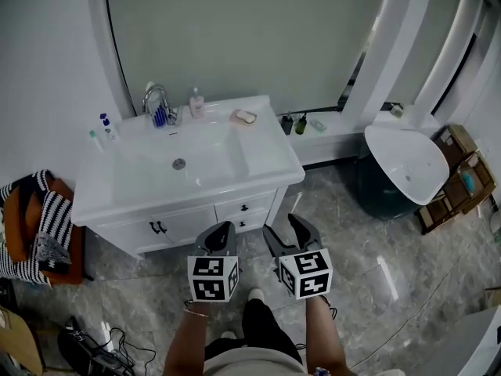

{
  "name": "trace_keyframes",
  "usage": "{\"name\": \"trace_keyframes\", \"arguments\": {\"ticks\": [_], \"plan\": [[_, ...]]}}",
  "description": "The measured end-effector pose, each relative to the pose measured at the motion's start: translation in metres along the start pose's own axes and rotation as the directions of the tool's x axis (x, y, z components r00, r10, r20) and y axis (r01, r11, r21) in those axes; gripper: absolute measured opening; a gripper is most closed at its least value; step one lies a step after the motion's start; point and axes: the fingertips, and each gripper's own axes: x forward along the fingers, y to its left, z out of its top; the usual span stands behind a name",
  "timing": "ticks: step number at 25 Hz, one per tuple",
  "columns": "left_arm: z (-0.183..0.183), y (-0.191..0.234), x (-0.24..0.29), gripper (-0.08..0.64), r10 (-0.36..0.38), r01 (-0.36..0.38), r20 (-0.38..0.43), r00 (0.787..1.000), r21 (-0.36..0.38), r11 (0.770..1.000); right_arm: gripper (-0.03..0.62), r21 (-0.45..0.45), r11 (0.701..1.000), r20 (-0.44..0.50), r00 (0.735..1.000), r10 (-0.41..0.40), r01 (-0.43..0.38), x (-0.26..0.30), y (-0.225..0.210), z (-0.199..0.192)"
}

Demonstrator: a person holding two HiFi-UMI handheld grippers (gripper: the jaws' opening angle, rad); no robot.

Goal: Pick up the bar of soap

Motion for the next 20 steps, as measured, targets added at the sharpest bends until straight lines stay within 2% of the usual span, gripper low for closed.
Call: {"name": "trace_keyframes", "arguments": {"ticks": [6,11,20], "plan": [[0.024,0.009,0.042,0.009,0.032,-0.032,-0.002,0.999,-0.007,0.999,0.253,0.009,1.000,0.007,1.000,-0.003,0.003,0.039,-0.036,0.020],[0.032,0.014,0.069,0.009,0.055,-0.055,-0.013,0.998,-0.009,0.998,0.253,-0.010,0.998,-0.014,0.998,0.067,-0.067,0.067,-0.051,0.025],[0.038,0.014,0.109,0.009,0.101,-0.102,-0.025,0.995,-0.039,0.994,0.253,0.001,0.994,-0.034,0.993,0.110,-0.110,0.100,-0.090,0.028]]}}
